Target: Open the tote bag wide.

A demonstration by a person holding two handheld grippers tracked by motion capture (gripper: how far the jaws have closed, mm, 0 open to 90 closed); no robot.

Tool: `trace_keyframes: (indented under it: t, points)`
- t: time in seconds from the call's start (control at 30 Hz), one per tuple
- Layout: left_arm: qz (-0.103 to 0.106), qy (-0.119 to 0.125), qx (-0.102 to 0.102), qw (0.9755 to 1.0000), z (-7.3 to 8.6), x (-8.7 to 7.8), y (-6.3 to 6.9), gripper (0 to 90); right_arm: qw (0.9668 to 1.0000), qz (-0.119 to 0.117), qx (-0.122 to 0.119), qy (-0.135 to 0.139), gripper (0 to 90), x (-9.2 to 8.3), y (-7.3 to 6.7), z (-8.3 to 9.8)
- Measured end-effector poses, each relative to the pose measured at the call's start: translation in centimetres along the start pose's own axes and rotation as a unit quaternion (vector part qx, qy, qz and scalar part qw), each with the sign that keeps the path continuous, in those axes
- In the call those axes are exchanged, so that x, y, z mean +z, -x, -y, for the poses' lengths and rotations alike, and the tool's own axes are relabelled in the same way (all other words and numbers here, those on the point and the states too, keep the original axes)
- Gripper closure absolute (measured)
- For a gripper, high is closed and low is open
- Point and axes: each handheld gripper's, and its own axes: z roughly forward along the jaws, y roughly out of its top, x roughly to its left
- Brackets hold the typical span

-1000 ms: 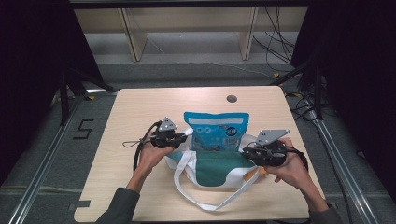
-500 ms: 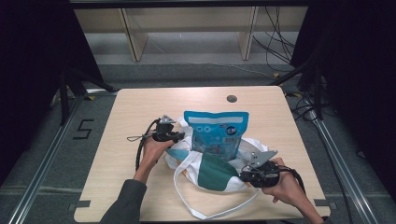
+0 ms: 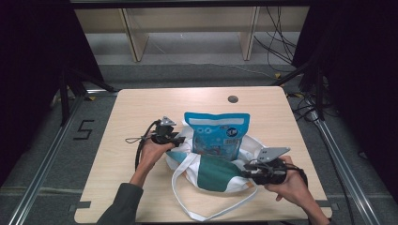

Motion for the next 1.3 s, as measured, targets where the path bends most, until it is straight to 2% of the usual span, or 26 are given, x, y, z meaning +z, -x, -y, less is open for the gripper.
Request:
trace_keyframes:
  t: [0.1, 0.23, 0.3, 0.33, 0.37, 0.4, 0.43, 0.47, 0.5, 0.53, 0.6, 0.73, 0.77, 0.83, 0.87, 0.9, 0.93, 0.97, 1.0, 1.03, 1.1, 1.13, 1.17, 1.2, 1.23, 1.3]
  points:
    - [0.015, 0.020, -0.003, 0.9997, -0.2, -2.3, 1.0, 54.8, 0.9988, 0.023, 0.006, 0.044, 65.1, -2.0, 0.8, -1.5]
    - [0.034, 0.032, 0.001, 0.9989, -0.2, -4.7, 2.1, 51.9, 0.9961, 0.051, 0.020, 0.069, 61.9, -3.3, 2.2, -2.4]
    - [0.034, 0.036, 0.000, 0.9988, -0.1, -5.7, 2.8, 49.6, 0.9947, 0.056, 0.035, 0.078, 61.1, -3.6, 2.9, -2.5]
    - [0.045, 0.044, -0.001, 0.9981, -0.1, -6.1, 3.0, 49.7, 0.9934, 0.063, 0.047, 0.083, 60.5, -3.7, 3.1, -2.5]
    - [0.054, 0.051, -0.008, 0.9972, -0.1, -6.4, 3.4, 50.1, 0.9926, 0.072, 0.049, 0.084, 60.1, -3.8, 3.8, -2.5]
    - [0.075, 0.058, -0.008, 0.9955, -0.1, -6.5, 3.9, 50.5, 0.9924, 0.078, 0.048, 0.082, 59.4, -3.8, 4.5, -2.5]
    - [0.089, 0.056, -0.003, 0.9944, -0.2, -6.6, 4.2, 50.8, 0.9906, 0.091, 0.059, 0.084, 58.4, -3.7, 5.1, -2.5]
    - [0.099, 0.058, 0.000, 0.9934, -0.3, -6.6, 4.8, 50.7, 0.9902, 0.091, 0.072, 0.078, 57.9, -3.6, 5.3, -2.4]
    - [0.111, 0.057, 0.008, 0.9922, -0.3, -6.5, 5.2, 50.6, 0.9901, 0.094, 0.068, 0.078, 57.8, -3.4, 6.0, -2.4]
    - [0.112, 0.053, 0.014, 0.9923, -0.4, -6.3, 5.8, 50.4, 0.9898, 0.095, 0.080, 0.069, 57.8, -3.2, 6.4, -2.3]
    - [0.123, 0.044, 0.035, 0.9909, -0.4, -5.9, 6.6, 48.9, 0.9893, 0.101, 0.079, 0.069, 57.3, -2.7, 7.1, -2.3]
    - [0.128, 0.030, 0.041, 0.9905, -0.1, -4.8, 7.1, 45.9, 0.9898, 0.099, 0.082, 0.062, 56.3, -1.7, 8.4, -2.4]
    - [0.125, 0.025, 0.045, 0.9908, 0.0, -4.4, 7.0, 43.7, 0.9891, 0.096, 0.097, 0.054, 55.7, -1.5, 8.4, -2.5]
    - [0.124, 0.015, 0.047, 0.9911, 0.3, -3.8, 6.8, 40.6, 0.9918, 0.090, 0.083, 0.040, 55.4, -0.8, 8.9, -2.6]
    - [0.126, 0.010, 0.041, 0.9912, 0.6, -3.4, 6.8, 40.4, 0.9915, 0.092, 0.083, 0.040, 56.0, -0.4, 9.0, -2.7]
    - [0.126, 0.010, 0.047, 0.9909, 0.8, -3.2, 6.8, 40.7, 0.9925, 0.083, 0.084, 0.032, 59.9, 0.1, 9.1, -2.8]
    - [0.119, 0.006, 0.059, 0.9910, 0.9, -3.3, 7.0, 42.6, 0.9934, 0.078, 0.079, 0.029, 66.2, 0.5, 9.0, -2.9]
    - [0.119, 0.006, 0.059, 0.9910, 0.9, -3.3, 7.0, 49.0, 0.9934, 0.078, 0.079, 0.029, 66.2, 0.5, 9.0, -2.9]
    - [0.108, 0.007, 0.092, 0.9898, 1.1, -3.4, 7.2, 56.8, 0.9933, 0.086, 0.073, 0.024, 80.4, 1.2, 8.9, -3.0]
    - [0.103, 0.001, 0.102, 0.9895, 1.3, -3.5, 7.3, 58.5, 0.9933, 0.091, 0.069, 0.019, 83.2, 1.2, 9.0, -3.1]
    - [0.090, 0.000, 0.122, 0.9885, 1.5, -3.8, 7.4, 65.1, 0.9921, 0.105, 0.065, 0.026, 86.7, 1.4, 9.5, -3.3]
    - [0.091, -0.001, 0.131, 0.9872, 1.6, -4.0, 7.4, 67.5, 0.9914, 0.103, 0.078, 0.019, 87.7, 1.5, 9.5, -3.4]
    - [0.092, 0.001, 0.130, 0.9872, 1.7, -4.1, 7.5, 69.6, 0.9912, 0.111, 0.070, 0.019, 88.5, 1.7, 9.8, -3.4]
    - [0.094, 0.001, 0.132, 0.9867, 1.9, -4.2, 7.6, 71.4, 0.9894, 0.115, 0.088, 0.009, 88.8, 2.0, 9.9, -3.3]
    - [0.093, -0.002, 0.139, 0.9859, 2.0, -4.4, 7.7, 74.4, 0.9895, 0.118, 0.083, 0.007, 88.9, 2.4, 10.3, -3.2]
    - [0.101, -0.008, 0.151, 0.9833, 2.5, -4.5, 8.1, 76.4, 0.9879, 0.125, 0.092, 0.001, 89.0, 3.1, 10.9, -3.0]
